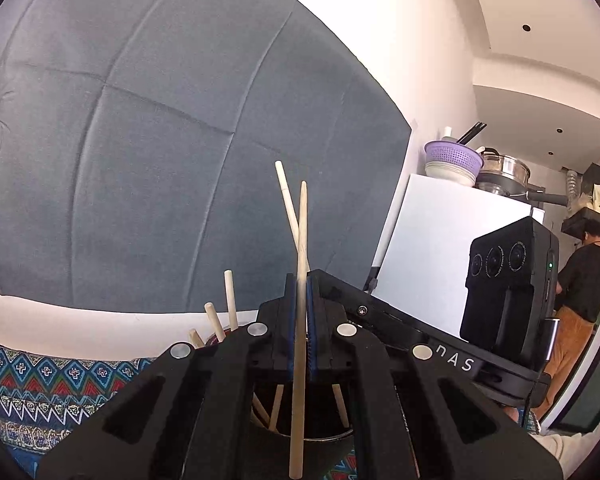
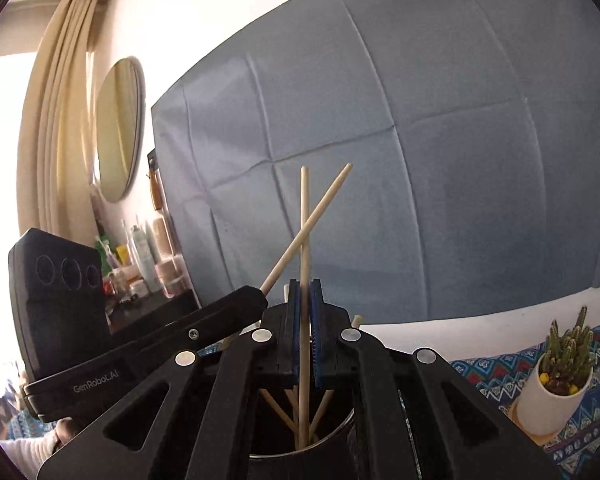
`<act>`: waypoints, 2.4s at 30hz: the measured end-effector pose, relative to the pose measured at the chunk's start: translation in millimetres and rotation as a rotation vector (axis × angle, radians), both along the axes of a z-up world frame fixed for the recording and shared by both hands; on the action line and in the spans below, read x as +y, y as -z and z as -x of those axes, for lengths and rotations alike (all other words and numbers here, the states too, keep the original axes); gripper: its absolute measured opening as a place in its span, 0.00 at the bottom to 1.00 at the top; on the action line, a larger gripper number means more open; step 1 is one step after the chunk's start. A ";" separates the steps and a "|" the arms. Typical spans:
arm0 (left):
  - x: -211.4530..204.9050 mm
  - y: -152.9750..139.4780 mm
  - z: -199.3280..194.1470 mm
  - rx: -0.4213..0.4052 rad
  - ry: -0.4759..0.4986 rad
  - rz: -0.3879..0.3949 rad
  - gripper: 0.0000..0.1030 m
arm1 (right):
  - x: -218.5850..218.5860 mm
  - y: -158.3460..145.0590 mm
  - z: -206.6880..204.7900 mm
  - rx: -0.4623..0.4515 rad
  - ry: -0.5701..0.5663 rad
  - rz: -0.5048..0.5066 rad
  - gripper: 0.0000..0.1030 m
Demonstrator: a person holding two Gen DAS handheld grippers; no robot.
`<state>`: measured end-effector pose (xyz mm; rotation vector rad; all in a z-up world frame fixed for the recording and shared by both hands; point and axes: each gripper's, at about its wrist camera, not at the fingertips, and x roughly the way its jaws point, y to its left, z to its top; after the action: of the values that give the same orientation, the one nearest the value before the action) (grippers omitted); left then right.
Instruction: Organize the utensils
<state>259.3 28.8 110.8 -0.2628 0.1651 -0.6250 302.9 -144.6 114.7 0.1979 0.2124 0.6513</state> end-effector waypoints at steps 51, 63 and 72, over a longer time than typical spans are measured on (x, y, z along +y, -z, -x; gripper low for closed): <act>-37.4 -51.0 -3.8 0.449 -0.100 -0.543 0.84 | -48.6 -23.7 54.3 0.194 0.086 0.308 0.84; -61.9 -28.4 -49.0 0.596 -0.017 -0.678 0.35 | -81.3 5.6 39.5 0.352 0.070 0.275 0.35; -56.7 -36.3 -36.6 0.504 0.004 -0.626 0.05 | -82.5 3.2 40.7 0.317 0.043 0.246 0.04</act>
<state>295.9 -27.9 147.2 0.1934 0.8293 -0.4734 262.2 -227.2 111.5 0.0673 0.5885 0.5436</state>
